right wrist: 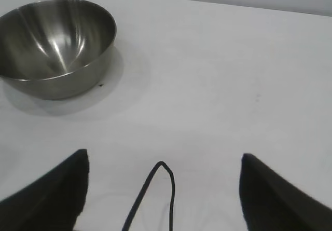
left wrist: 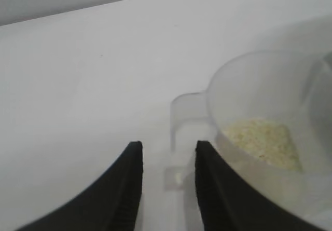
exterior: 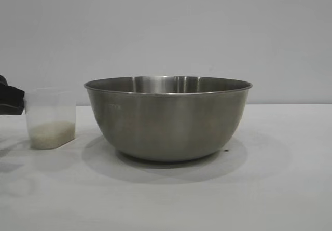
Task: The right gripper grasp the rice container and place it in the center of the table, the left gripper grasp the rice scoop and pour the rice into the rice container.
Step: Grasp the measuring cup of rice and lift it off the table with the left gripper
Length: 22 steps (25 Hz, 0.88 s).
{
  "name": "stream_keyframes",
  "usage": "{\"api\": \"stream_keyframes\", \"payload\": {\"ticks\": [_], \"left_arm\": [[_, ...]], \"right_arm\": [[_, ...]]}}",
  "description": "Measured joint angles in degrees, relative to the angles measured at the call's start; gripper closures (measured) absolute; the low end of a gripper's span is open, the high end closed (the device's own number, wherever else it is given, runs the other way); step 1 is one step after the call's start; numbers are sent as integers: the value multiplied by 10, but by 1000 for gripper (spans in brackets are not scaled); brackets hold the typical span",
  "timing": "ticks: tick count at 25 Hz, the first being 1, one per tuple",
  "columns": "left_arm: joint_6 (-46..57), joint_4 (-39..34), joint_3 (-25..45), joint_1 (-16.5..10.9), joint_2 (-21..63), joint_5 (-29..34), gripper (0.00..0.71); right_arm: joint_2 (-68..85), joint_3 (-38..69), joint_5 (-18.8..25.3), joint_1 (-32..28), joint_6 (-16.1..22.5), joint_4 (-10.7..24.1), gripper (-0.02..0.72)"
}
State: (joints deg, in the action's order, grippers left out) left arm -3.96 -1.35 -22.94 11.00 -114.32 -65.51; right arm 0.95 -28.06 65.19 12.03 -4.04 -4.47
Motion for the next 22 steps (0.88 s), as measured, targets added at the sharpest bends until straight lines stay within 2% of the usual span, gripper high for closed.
{"api": "stream_keyframes", "payload": {"ticks": [12,15,17,22], "left_arm": [[-2,-39,-65,0,-44,0,504],[-2,-55,-74,0,-46,0,646],[-2,-58,-81,0,-50,0,710],[-4,-66,-92,0,-56,0,710]], "right_arm": [[0,0,0,0,0,0,166],[0,0,0,0,0,0,166],[0,0,0,0,0,0,166],[0,0,0,0,0,0,166]]}}
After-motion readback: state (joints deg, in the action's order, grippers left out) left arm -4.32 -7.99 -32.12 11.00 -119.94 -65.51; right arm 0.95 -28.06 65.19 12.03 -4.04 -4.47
